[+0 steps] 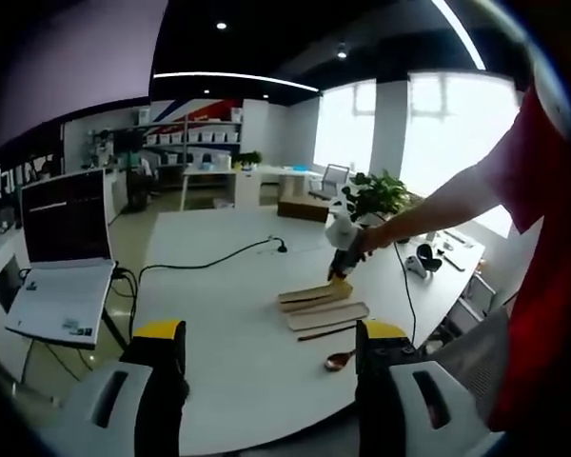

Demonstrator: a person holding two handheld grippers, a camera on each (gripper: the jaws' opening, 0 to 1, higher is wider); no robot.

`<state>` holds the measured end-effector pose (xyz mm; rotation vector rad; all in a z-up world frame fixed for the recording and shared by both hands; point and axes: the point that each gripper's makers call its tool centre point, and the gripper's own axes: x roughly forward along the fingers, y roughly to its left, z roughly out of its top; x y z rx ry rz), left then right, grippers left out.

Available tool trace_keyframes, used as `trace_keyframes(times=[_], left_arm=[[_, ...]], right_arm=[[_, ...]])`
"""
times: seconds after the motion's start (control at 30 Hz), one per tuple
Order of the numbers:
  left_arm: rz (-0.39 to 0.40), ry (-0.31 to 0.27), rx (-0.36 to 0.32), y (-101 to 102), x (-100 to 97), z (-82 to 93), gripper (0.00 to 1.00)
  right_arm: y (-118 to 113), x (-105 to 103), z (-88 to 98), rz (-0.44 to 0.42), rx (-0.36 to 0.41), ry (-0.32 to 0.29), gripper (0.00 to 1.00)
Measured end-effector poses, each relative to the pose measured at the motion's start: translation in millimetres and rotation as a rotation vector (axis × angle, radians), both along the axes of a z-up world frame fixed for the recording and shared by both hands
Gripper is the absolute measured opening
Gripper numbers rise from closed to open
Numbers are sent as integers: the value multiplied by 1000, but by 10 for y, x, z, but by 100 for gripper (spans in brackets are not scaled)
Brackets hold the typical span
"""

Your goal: Arrange the utensils inside the cutlery case until each visible utensil rests in its matching compartment.

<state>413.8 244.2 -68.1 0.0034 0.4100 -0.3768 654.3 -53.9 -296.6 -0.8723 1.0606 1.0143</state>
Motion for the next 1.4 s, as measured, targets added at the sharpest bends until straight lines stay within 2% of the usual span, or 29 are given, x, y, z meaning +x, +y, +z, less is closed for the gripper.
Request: trace_keyframes(times=[0.33, 0.43, 0.53, 0.8, 1.13, 1.4], left_arm=[[-15, -5, -31, -48, -120, 20, 74], [-19, -13, -35, -48, -160, 36, 74], [-16, -18, -46, -26, -199, 41, 75], [-4, -30, -46, 20, -267, 60, 75], [9, -21, -48, 62, -346, 0, 74], [10, -21, -44, 44, -370, 5, 75]], right_arm=[[-31, -203, 211, 0, -1, -37, 8], [-10, -264, 275, 55, -27, -68, 8], [57, -378, 355, 60, -10, -74, 8], [182, -509, 462, 57, 49, -96, 8], [209, -637, 434, 61, 80, -89, 7], [256, -765, 280, 77, 84, -71, 6]])
